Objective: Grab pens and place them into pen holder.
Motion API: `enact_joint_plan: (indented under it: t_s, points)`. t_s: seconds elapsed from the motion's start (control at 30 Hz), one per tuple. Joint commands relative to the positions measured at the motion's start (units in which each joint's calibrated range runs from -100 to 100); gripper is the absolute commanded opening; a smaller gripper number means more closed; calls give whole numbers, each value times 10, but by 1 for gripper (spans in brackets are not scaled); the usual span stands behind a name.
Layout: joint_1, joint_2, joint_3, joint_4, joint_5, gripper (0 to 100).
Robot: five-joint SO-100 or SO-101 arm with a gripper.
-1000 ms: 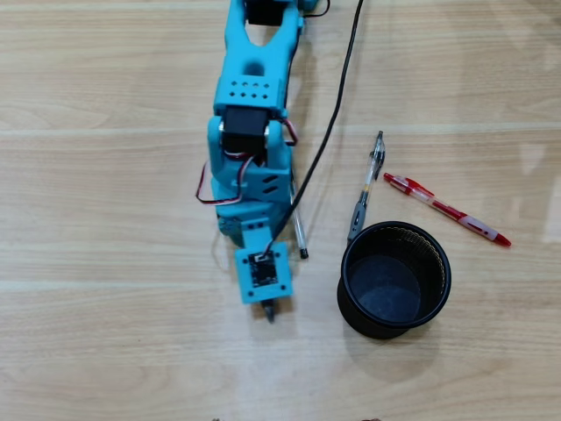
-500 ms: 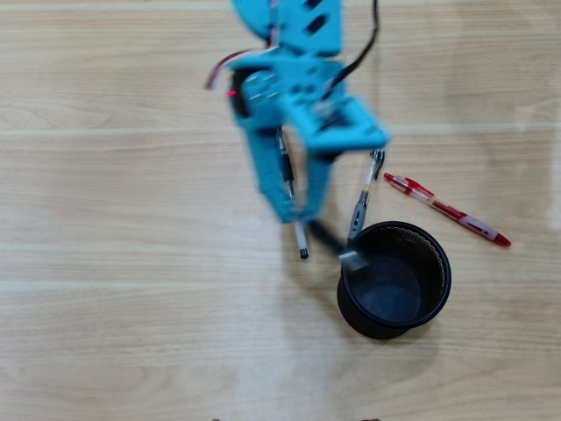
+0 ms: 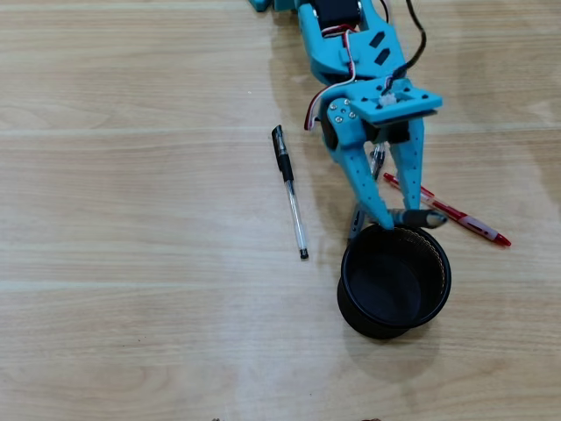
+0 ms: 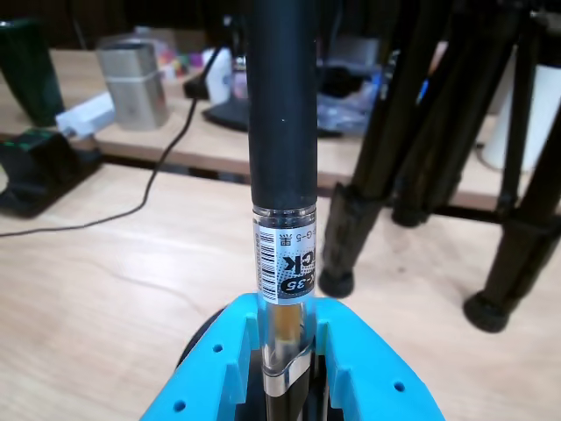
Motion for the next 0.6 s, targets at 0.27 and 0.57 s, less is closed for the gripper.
enact_joint_plan:
  t_s: [0.27, 0.57]
  points:
    - [-20, 178, -252, -24, -6, 2]
    - [-13, 213, -260, -25, 0, 18]
